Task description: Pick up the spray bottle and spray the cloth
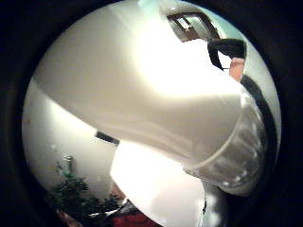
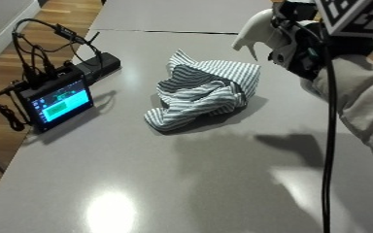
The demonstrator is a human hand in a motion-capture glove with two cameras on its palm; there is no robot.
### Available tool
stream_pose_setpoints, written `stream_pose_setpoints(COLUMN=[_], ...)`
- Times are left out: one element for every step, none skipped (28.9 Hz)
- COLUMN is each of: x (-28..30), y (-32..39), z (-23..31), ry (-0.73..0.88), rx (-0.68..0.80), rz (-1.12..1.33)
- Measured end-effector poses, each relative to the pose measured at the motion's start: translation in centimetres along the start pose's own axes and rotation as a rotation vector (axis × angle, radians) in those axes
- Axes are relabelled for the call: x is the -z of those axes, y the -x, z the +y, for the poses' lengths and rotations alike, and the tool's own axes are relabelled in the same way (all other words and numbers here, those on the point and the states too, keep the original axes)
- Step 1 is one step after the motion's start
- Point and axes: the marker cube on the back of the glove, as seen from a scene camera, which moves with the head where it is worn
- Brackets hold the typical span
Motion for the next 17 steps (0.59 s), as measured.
stream_pose_setpoints(x=[-0.1,-0.2,-0.3,-0.4,-0.5,-0.7,-1.0,-1.2,-1.5,-1.8,-2.0,-2.2,-2.3,-2.3,-2.4,-2.4,-2.3], y=[0.2,0.4,0.5,0.6,0.7,0.6,0.5,0.4,0.2,0.0,-0.1,-0.2,-0.3,-0.3,-0.3,-0.3,-0.3], z=[-0.7,-1.2,-1.7,-2.1,-2.4,-2.5,-2.7,-2.7,-2.8,-2.8,-2.8,-2.8,-2.9,-3.0,-3.0,-3.1,-3.2], ry=[0.017,0.031,0.043,0.054,0.066,0.077,0.089,0.100,0.108,0.115,0.120,0.123,0.125,0.127,0.128,0.126,0.122], rx=[0.015,0.030,0.044,0.056,0.065,0.070,0.071,0.070,0.067,0.064,0.062,0.061,0.060,0.058,0.056,0.052,0.045], rz=[0.087,0.172,0.251,0.323,0.384,0.434,0.474,0.504,0.528,0.546,0.560,0.571,0.577,0.577,0.570,0.555,0.530])
